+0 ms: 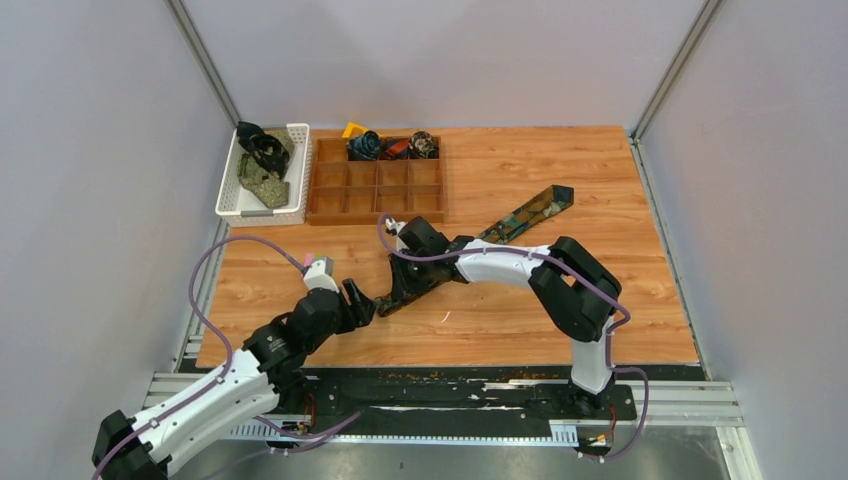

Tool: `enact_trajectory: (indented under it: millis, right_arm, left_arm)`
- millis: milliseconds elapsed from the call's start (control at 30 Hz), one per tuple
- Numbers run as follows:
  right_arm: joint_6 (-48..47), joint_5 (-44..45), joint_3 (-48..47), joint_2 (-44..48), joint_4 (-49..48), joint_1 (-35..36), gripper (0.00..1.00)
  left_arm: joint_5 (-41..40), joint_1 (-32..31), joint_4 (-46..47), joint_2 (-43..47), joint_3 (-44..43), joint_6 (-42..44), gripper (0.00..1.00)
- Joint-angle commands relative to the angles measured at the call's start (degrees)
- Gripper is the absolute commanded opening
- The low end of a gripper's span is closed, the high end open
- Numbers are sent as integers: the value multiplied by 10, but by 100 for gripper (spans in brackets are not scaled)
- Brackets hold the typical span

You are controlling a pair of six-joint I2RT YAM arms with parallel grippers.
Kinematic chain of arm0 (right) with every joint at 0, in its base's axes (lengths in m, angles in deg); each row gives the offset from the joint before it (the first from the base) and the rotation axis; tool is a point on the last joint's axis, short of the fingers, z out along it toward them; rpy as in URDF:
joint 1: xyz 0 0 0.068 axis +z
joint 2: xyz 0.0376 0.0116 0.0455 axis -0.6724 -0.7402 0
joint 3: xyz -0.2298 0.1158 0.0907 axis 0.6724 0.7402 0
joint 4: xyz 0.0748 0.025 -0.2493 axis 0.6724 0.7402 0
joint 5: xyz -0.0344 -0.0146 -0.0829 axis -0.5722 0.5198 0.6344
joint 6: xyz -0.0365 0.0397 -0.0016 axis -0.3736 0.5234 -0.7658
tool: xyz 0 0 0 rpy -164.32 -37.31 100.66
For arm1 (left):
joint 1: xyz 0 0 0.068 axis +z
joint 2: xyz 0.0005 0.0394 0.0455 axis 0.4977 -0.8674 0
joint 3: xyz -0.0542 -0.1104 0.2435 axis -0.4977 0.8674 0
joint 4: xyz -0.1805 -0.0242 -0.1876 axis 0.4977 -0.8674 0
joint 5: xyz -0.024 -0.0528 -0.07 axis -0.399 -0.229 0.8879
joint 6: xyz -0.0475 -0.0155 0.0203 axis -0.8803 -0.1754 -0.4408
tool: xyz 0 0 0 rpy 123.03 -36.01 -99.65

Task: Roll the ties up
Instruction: Roll the tie at the center of the board.

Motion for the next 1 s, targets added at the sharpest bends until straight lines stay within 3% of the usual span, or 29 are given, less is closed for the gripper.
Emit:
enact_trajectory:
  millis: [0, 533, 967]
  right_arm:
    - [-16, 8, -3, -22, -10, -7, 11]
    - [-18, 3, 51, -36, -49, -26, 5]
    - [-9, -2, 93, -17, -85, -28, 0]
  left_arm:
    - [13, 0, 70, -32, 11, -17, 70]
    - [-5, 0, 142, -97, 26, -70, 69]
    - [-27, 0, 199, -140, 60, -174, 65]
